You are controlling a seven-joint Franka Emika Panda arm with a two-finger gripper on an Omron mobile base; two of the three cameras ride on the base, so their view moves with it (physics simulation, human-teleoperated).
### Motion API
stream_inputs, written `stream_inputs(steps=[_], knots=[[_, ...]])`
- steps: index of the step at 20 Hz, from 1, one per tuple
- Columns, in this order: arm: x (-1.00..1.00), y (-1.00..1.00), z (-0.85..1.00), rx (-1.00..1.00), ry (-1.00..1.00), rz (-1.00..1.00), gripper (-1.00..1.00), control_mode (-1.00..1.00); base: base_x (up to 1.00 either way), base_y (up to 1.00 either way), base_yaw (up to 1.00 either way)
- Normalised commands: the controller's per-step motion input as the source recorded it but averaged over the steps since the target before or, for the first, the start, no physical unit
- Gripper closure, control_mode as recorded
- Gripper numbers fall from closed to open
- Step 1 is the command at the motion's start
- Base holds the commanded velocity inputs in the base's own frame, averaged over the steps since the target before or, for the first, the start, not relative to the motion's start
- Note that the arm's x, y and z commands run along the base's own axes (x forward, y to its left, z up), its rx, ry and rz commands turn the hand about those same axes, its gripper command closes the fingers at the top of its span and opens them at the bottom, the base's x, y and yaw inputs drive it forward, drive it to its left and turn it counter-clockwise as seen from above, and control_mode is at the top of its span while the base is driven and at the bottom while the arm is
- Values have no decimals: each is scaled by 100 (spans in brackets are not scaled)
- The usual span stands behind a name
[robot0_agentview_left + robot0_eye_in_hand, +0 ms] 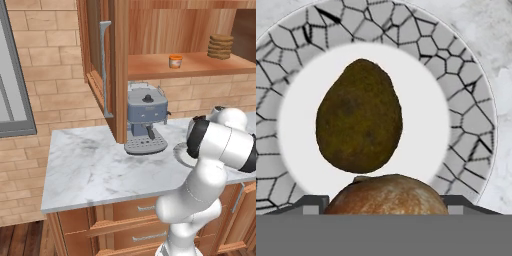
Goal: Pick the avocado and bread from the counter and place them on the plate. Then pick the jam from the cabinet and place it next to the plate. Lastly close the cabinet door.
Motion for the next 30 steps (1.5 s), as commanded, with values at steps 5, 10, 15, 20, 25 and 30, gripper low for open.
stream_inputs(steps=[5, 10, 15, 20, 25, 30], knots=[[7, 0, -22, 0, 5, 0, 100, -100, 0, 0, 0], [4, 12, -11, 0, 5, 0, 100, -100, 0, 0, 0], [0, 14, -9, 0, 3, 0, -100, -100, 0, 0, 0], [-23, 0, 7, 0, 0, 0, -100, -100, 0, 0, 0], [-17, 0, 34, 0, -2, 0, -100, -100, 0, 0, 0], [0, 13, 58, 0, 0, 0, -100, -100, 0, 0, 0]])
